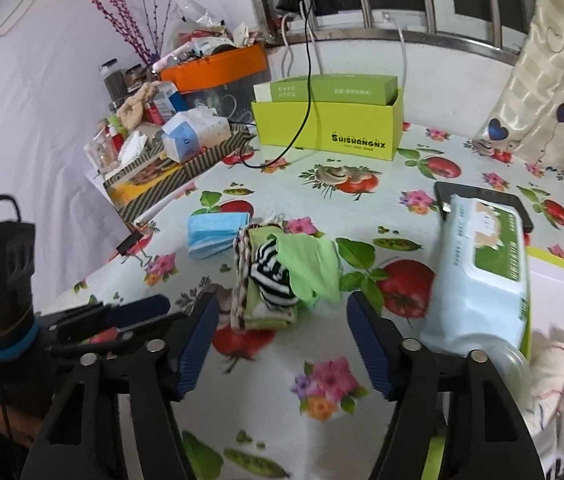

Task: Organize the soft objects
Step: 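Grasp the green cloth with the right gripper while the left grasps the striped sock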

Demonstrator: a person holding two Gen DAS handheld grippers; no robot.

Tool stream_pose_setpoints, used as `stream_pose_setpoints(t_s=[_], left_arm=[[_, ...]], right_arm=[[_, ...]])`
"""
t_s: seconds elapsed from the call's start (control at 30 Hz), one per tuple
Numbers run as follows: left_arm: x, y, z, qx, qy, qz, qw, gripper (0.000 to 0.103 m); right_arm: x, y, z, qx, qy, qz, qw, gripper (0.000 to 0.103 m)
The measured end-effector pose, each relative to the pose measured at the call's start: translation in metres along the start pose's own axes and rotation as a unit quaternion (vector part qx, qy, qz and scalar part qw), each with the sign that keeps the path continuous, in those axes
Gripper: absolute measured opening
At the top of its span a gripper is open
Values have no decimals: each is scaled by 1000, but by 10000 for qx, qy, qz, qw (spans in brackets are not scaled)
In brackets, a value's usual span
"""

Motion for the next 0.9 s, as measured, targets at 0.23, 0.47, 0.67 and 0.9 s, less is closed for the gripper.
stream_pose_setpoints(t_s=[0.23, 0.47, 0.67, 0.9], left_arm=[[-7, -7, -2, -66, 46, 61, 9999, 45], [-5, -10, -9, -53, 16, 155, 9999, 45], [5, -11, -22, 31, -107, 204, 9997, 45], [31, -17, -33, 91, -491, 305, 9983, 45]], right_arm=[[-1, -40, -13, -192, 2, -12, 9998, 38], [11, -63, -17, -284, -146, 79, 9995, 6], [18, -53, -17, -143, -168, 159, 9996, 4], [25, -27, -17, 90, -216, 201, 9995, 4]])
Point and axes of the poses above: each gripper's, at about its wrist camera, not at the fingertips, and y roughly against the way its jaws point, x to its right, z to its underside, the point moved 8 cm from there along -y, roughly the way its jaws point, and after that the axes turned 7 degrees about y, right-handed, at the moved point
